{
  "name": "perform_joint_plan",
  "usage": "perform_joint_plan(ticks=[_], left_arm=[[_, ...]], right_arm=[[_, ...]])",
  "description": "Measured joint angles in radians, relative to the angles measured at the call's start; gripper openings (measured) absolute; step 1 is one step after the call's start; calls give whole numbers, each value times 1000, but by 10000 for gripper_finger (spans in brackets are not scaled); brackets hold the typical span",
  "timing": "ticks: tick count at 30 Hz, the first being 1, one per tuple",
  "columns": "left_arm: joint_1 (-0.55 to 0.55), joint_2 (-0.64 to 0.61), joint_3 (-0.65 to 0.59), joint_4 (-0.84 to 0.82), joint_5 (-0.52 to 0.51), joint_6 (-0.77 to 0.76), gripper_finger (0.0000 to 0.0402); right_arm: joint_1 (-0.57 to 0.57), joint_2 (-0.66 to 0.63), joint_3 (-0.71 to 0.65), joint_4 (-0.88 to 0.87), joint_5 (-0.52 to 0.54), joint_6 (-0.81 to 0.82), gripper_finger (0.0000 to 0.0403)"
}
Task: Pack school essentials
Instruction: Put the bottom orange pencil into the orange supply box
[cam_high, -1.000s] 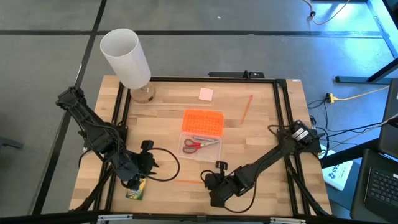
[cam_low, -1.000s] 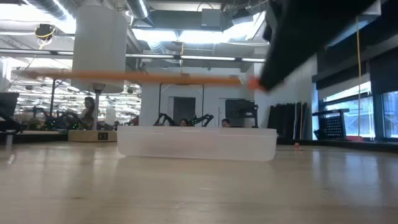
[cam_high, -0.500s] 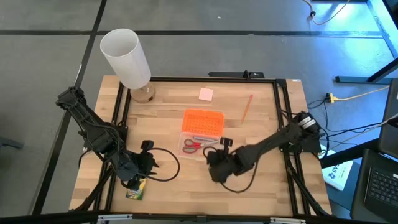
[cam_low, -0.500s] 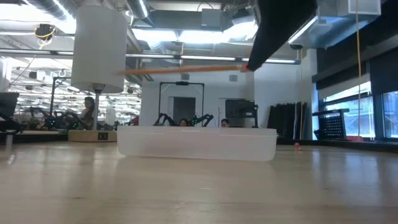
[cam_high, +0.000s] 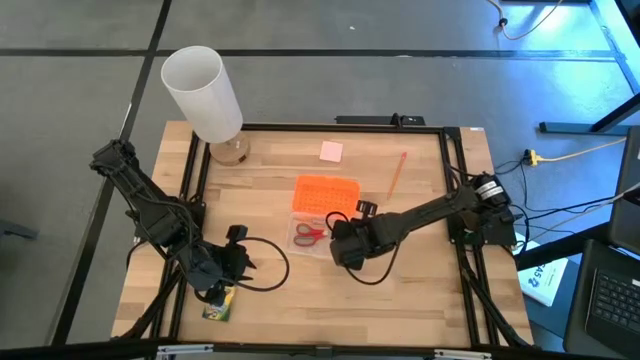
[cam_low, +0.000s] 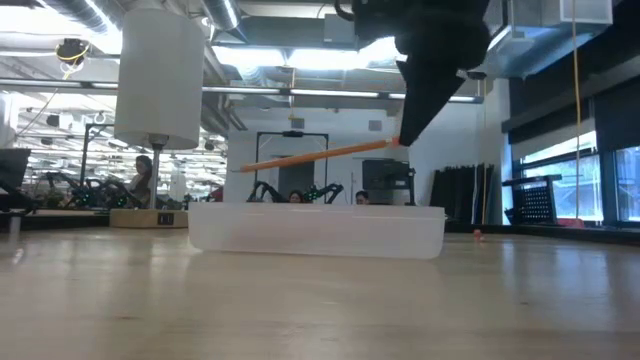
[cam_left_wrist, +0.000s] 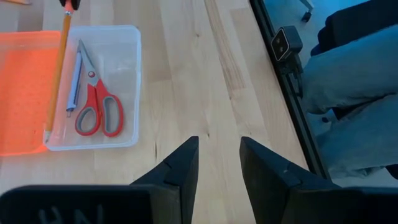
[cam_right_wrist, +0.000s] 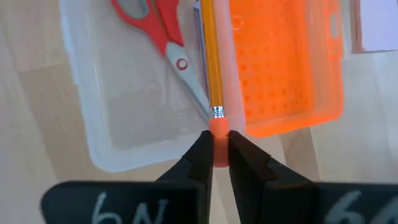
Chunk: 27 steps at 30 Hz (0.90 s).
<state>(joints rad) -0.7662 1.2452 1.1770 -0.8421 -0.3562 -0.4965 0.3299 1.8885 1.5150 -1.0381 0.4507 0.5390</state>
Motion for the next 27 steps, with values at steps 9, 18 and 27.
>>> perform_joint_plan(ticks=[9, 18, 27], left_arm=[[0, 0, 0, 0, -19, -15, 110], [0, 0, 0, 0, -20, -18, 110], [0, 0, 0, -1, -21, -17, 110]], right_arm=[[-23, 41, 0, 29, 3, -24, 42], [-25, 55, 0, 17, 23, -19, 42], [-19, 55, 0, -93, 0, -23, 42]])
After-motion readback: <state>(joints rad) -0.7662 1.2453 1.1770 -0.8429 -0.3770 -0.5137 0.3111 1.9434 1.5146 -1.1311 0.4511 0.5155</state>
